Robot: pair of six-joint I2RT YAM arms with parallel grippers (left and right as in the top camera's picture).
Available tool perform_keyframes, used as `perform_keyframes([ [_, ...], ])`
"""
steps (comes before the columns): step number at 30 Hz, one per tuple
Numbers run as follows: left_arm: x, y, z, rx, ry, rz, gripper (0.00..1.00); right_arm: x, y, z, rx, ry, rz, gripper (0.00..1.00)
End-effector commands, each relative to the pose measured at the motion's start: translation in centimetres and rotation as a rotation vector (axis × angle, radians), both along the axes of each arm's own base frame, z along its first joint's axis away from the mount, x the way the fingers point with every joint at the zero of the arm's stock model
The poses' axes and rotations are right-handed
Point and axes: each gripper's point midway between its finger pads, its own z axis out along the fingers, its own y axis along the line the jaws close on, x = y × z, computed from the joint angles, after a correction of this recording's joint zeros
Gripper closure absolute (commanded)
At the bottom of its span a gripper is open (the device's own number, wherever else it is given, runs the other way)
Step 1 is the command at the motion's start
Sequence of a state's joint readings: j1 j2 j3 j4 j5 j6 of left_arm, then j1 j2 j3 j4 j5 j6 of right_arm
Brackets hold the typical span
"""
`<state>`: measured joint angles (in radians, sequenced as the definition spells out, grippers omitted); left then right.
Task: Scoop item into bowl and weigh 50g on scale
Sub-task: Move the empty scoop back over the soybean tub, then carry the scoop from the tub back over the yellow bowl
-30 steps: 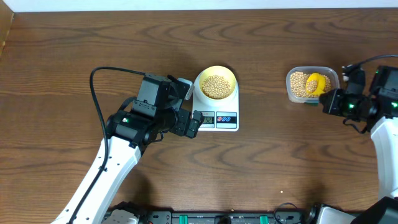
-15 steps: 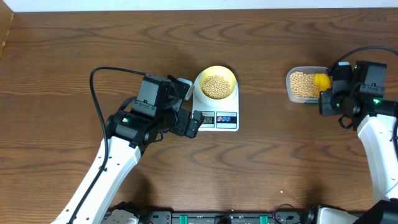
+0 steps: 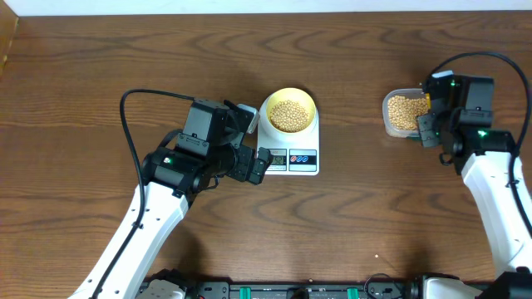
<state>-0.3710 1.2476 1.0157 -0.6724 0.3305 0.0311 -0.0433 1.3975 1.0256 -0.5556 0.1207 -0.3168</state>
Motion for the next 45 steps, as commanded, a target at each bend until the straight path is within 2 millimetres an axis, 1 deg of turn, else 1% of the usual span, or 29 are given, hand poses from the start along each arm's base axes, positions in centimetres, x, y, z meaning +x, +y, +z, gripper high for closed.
perform_keyframes([
  [1,0.1,0.2,0.0,0.011,-0.01,-0.003,0.02,0.4,1.3,1.1,0.051,-0.046,-0.028,0.99],
  [3,0.1,0.2,0.0,0.011,-0.01,-0.003,0.02,0.5,1.9,1.1,0.107,-0.056,-0.055,0.99],
  [6,0.1,0.2,0.0,0.011,-0.01,-0.003,0.02,1.1,3.8,1.5,0.266,-0.088,-0.083,0.99],
  [7,0.1,0.2,0.0,0.011,-0.01,-0.003,0.02,1.6,5.5,2.1,0.39,-0.107,-0.071,0.99],
  [8,0.1,0.2,0.0,0.011,-0.01,-0.003,0.02,1.9,6.8,2.7,0.471,-0.123,-0.04,0.99],
  [9,0.1,0.2,0.0,0.011,-0.01,-0.003,0.02,2.5,9.1,4.2,0.602,-0.152,0.033,0.99],
  [10,0.1,0.2,0.0,0.011,-0.01,-0.003,0.02,2.7,10.4,5.2,0.673,-0.169,0.084,0.99],
  [11,0.1,0.2,0.0,0.011,-0.01,-0.003,0.02,3.0,12.3,6.9,0.766,-0.201,0.169,0.99],
  [12,0.1,0.2,0.0,0.011,-0.01,-0.003,0.02,3.0,13.0,7.7,0.798,-0.215,0.204,0.99],
  [13,0.1,0.2,0.0,0.011,-0.01,-0.003,0.02,3.2,14.5,9.2,0.848,-0.25,0.272,0.99],
  [14,0.1,0.2,0.0,0.011,-0.01,-0.003,0.02,3.3,15.3,9.7,0.854,-0.265,0.298,0.99],
  [17,0.1,0.2,0.0,0.011,-0.01,-0.003,0.02,3.1,17.1,9.9,0.827,-0.275,0.356,0.99],
  [18,0.1,0.2,0.0,0.011,-0.01,-0.003,0.02,2.6,18.5,9.7,0.791,-0.274,0.429,0.99],
  [19,0.1,0.2,0.0,0.011,-0.01,-0.003,0.02,2.3,19.3,9.6,0.774,-0.273,0.468,0.99],
  [23,0.1,0.2,0.0,0.011,-0.01,-0.003,0.02,1.9,21.9,8.6,0.706,-0.266,0.548,0.99],
  [25,0.1,0.2,0.0,0.011,-0.01,-0.003,0.02,2.1,23.3,7.6,0.672,-0.261,0.556,0.99],
  [29,0.1,0.2,0.0,0.011,-0.01,-0.003,0.02,2.2,25.5,6.0,0.671,-0.234,0.594,0.99],
  [31,0.1,0.2,0.0,0.011,-0.01,-0.003,0.02,2.0,26.5,4.3,0.651,-0.196,0.623,0.99],
  [35,0.1,0.2,0.0,0.011,-0.01,-0.003,0.02,1.8,26.9,1.3,0.572,-0.135,0.626,0.99],
  [37,0.1,0.2,0.0,0.011,-0.01,-0.003,0.02,1.8,26.7,0.7,0.548,-0.122,0.612,0.99],
  [41,0.1,0.2,0.0,0.011,-0.01,-0.003,0.02,1.7,26.4,0.3,0.505,-0.121,0.626,0.99],
  [43,0.1,0.2,0.0,0.011,-0.01,-0.003,0.02,1.7,25.9,-0.3,0.472,-0.106,0.597,0.99],
  [45,0.1,0.2,0.0,0.011,-0.01,-0.003,0.02,1.1,25.5,-1.3,0.407,-0.072,0.617,0.99],
])
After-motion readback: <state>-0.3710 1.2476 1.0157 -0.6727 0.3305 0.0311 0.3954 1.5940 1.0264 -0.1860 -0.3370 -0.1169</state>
